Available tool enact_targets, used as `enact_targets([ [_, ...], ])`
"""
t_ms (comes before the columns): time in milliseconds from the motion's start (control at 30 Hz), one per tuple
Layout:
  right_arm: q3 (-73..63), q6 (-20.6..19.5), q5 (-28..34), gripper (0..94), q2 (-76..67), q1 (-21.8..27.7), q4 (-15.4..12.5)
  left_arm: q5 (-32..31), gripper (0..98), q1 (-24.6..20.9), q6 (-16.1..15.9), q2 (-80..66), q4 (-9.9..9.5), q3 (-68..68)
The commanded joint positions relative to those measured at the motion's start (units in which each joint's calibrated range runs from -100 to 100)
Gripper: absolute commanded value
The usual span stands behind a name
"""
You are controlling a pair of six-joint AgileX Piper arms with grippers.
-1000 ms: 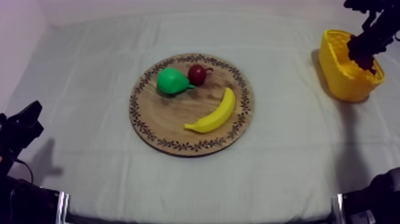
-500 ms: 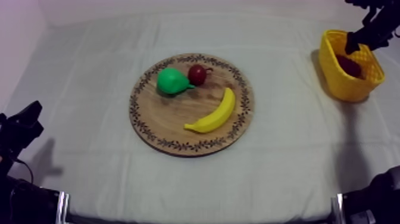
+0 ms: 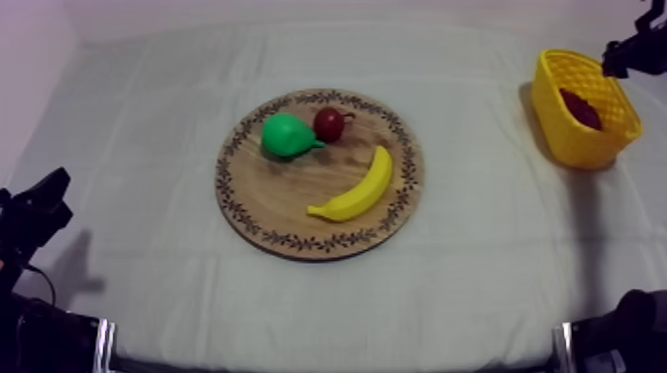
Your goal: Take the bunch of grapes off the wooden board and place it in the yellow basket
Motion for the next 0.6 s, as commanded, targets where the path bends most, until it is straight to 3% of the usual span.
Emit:
enact_targets([
  [0,7.6,0.1,-3.7,53.4,-8.7,0.0,-0.2,0.0,0.1,0.0,0.0,0.0,-0.04,0.0],
  [400,33.6,-0.1,-14.0,40.5,-35.8,-1.8,-0.4,0.0,0.1,0.0,0.0,0.0,-0.04,0.0],
  [567,42.7,0.5,-17.8,30.4,-46.7,-2.0,-1.7,0.0,0.1,0.0,0.0,0.0,-0.04,0.0],
])
